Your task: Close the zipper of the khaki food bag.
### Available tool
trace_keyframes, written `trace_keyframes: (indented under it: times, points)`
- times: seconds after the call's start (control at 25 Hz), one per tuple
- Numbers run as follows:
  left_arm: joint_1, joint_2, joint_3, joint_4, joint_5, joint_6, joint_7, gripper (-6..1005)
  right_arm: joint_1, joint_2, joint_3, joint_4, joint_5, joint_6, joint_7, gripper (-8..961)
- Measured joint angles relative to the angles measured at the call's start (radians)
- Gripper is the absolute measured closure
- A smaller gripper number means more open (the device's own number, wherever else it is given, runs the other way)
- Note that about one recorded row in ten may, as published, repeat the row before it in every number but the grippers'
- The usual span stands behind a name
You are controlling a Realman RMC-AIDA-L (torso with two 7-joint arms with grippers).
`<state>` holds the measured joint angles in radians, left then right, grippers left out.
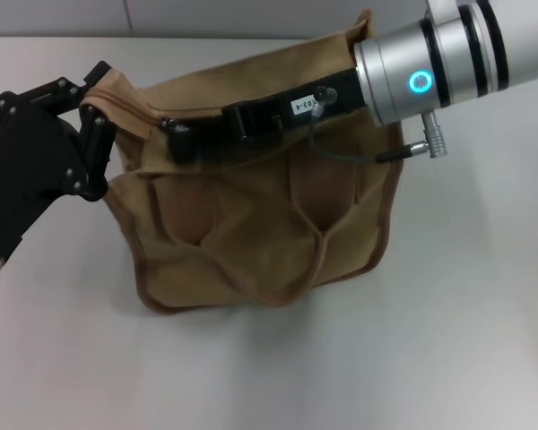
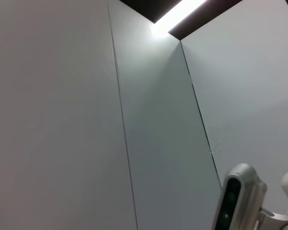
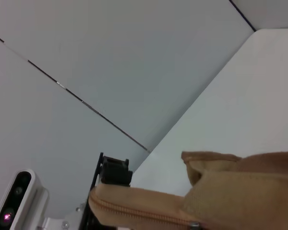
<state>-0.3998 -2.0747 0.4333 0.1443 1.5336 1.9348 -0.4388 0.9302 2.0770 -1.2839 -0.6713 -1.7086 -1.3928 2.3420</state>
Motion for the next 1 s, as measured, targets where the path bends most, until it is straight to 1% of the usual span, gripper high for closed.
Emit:
trace_keyframes:
  times: [0.08, 0.32, 0.56, 1.0]
  points:
    - [0.002, 0.000, 0.000, 0.000, 0.000, -0.002, 0.000, 978, -0.009, 0.000, 0.005, -0.001, 0.000, 0.000, -0.020, 815]
    - [0.011, 0.001, 0.001, -0.002, 0.000, -0.011, 0.001, 977, -0.023, 0.000, 0.008, -0.022, 0.004, 0.000, -0.062, 948]
    - [0.017, 0.001, -0.005, -0.005, 0.001, -0.024, 0.000, 977, -0.050, 0.001, 0.011, -0.058, 0.001, 0.003, -0.084, 948]
    - [0.025, 0.004, -0.049, -0.005, 0.000, -0.091, -0.005, 978, -0.193, 0.000, 0.040, -0.207, -0.006, 0.033, -0.128, 949]
